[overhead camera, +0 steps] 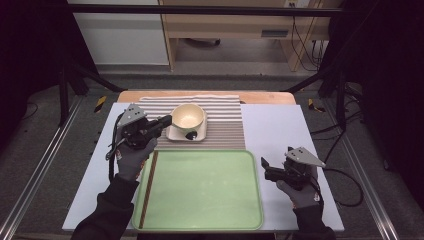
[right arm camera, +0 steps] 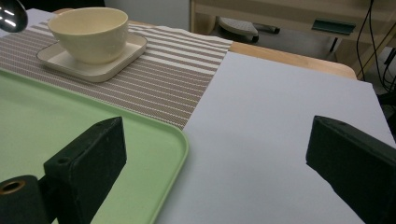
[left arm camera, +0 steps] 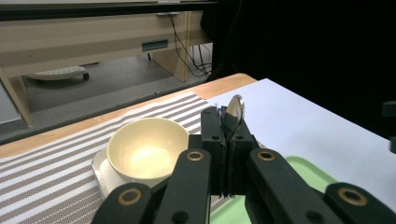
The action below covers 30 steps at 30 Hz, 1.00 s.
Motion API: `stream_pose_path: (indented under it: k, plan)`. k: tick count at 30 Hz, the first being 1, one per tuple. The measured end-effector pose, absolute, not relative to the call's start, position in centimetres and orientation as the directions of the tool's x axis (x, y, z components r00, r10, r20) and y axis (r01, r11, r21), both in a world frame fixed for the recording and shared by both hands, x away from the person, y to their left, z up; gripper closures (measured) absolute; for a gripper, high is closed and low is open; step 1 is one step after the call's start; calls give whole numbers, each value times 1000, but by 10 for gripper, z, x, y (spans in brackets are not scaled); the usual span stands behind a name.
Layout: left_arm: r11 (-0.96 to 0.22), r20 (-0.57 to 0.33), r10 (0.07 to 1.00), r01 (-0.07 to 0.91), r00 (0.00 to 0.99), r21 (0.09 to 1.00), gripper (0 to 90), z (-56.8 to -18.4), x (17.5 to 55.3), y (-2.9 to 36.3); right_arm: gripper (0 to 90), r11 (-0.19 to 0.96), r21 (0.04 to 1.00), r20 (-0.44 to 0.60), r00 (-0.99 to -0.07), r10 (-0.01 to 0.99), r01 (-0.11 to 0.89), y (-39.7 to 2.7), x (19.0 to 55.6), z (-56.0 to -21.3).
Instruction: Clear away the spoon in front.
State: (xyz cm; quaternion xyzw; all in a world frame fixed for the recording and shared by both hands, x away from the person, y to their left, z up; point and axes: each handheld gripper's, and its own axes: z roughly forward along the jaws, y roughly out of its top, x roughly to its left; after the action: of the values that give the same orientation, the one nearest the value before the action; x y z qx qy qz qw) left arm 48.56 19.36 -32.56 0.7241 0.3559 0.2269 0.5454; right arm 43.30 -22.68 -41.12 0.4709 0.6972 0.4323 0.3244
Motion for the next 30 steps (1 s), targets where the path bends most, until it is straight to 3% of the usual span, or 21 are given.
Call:
stream_pose_path:
  k: [30]
  plan:
    - [-242, -123, 651, 359, 749, 901, 885, -375, 429, 157, 51, 180, 911, -43, -348, 936, 371, -227, 430, -409]
